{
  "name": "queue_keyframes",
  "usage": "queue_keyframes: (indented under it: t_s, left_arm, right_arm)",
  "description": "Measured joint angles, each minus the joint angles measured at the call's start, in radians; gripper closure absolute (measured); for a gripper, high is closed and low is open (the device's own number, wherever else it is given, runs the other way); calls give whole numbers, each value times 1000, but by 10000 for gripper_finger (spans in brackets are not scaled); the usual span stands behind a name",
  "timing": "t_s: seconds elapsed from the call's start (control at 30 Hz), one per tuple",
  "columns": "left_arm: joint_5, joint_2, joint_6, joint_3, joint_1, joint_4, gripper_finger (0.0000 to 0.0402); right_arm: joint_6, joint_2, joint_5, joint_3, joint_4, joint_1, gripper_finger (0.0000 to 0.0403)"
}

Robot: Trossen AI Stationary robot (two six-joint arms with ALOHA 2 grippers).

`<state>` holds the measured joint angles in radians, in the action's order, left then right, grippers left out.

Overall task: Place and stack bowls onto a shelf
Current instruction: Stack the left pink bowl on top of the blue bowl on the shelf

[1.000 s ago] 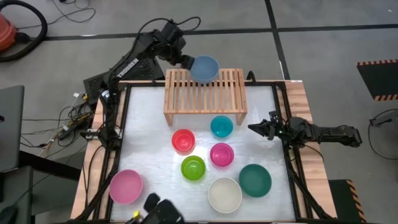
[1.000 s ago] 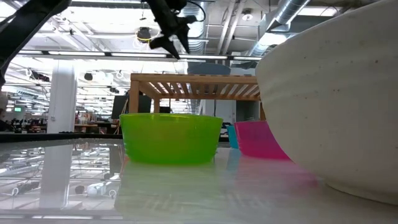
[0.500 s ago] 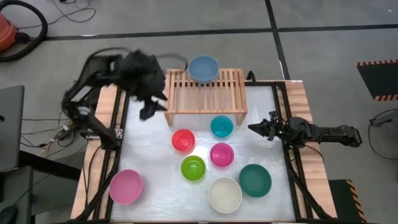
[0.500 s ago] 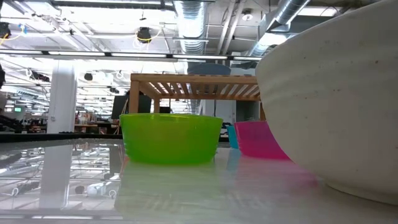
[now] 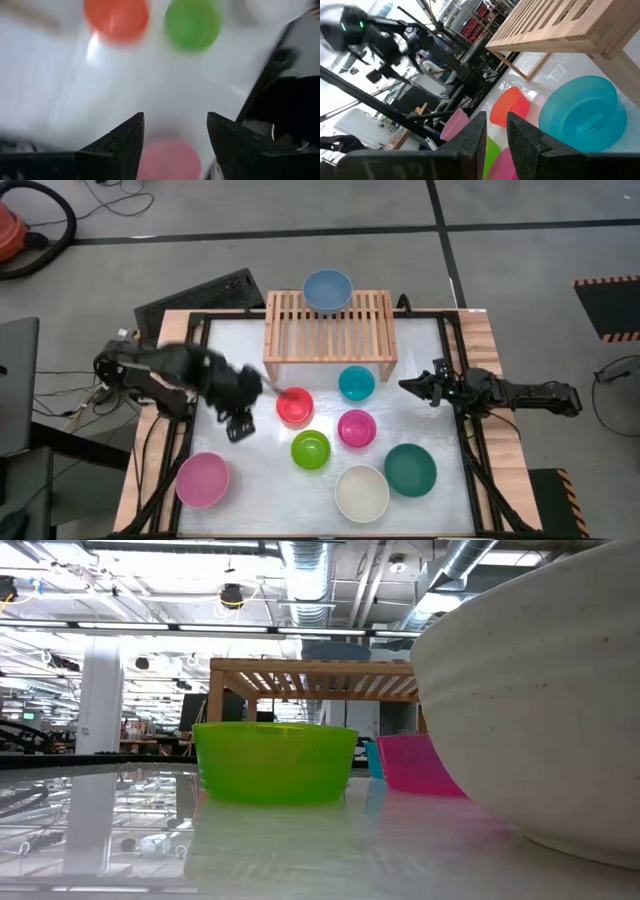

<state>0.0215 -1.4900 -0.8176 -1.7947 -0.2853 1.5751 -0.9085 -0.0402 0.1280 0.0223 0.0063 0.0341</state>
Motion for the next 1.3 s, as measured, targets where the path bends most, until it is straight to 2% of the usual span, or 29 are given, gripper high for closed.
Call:
queue_keyframes:
  t_s: [0.2, 0.33, 0.5, 0.73, 0.93, 1.2, 1.3]
  left_arm:
    - [23, -1, -442, 238, -163, -28, 200]
    - [19, 0, -715, 344, -273, -49, 200]
    - [-37, -1, -1041, 467, -396, -222, 200]
    - [-28, -1, -1329, 630, -501, -484, 201]
    - [-32, -7, -1448, 690, -547, -550, 201]
    - [-21, -117, -1409, 692, -546, -641, 201]
    - [19, -138, -1377, 692, -545, -653, 215]
  right_arm:
    - [0, 0, 0, 0, 0, 0, 300]
    - [-9, 0, 0, 0, 0, 0, 300]
    - [-32, 0, 0, 0, 0, 0, 300]
    - [-33, 0, 0, 0, 0, 0, 300]
    - [-34, 0, 0, 0, 0, 0, 300]
    - [-34, 0, 0, 0, 0, 0, 300]
    - [-34, 0, 1, 0, 0, 0, 300]
